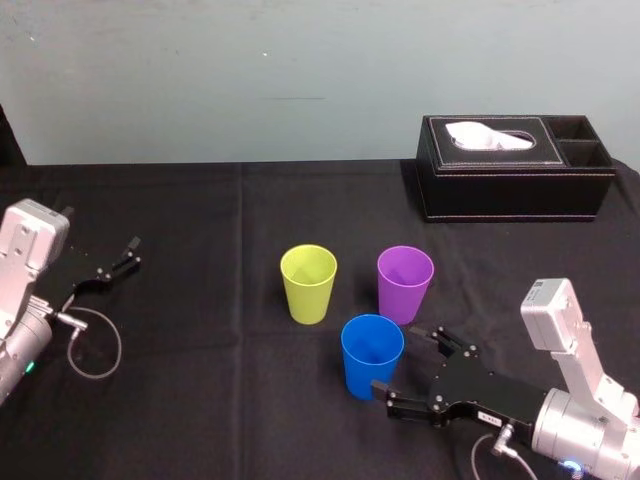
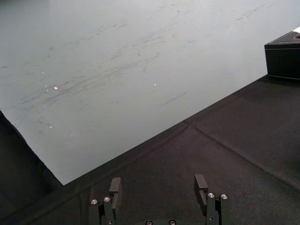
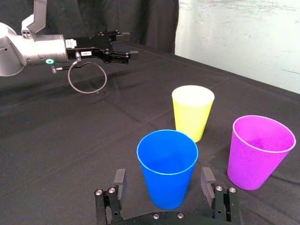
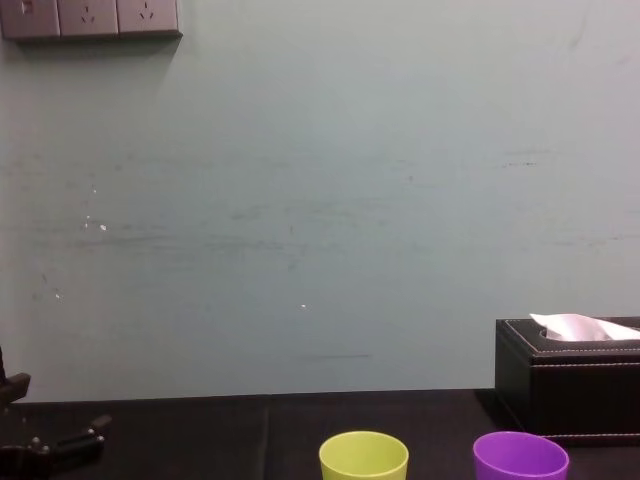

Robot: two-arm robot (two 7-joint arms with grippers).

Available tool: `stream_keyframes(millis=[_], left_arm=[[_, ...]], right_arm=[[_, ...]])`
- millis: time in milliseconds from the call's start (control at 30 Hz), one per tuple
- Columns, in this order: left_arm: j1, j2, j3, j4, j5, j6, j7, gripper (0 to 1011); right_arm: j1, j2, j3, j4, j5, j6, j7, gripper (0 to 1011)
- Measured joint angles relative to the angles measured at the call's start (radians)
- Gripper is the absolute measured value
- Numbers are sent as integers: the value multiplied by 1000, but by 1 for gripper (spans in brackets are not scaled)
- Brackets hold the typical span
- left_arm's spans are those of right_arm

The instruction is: Stack the three plastic cups sequentially using one hand.

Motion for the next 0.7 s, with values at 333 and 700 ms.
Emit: stream_keyframes(millis=[333, 700], left_arm=[[0, 0, 0, 0, 0, 0, 0, 1010], [0, 0, 0, 0, 0, 0, 0, 1010]], right_arm=[[20, -20, -21, 19, -4, 8, -1, 1003], [48, -43, -37, 47, -5, 14, -7, 1003]])
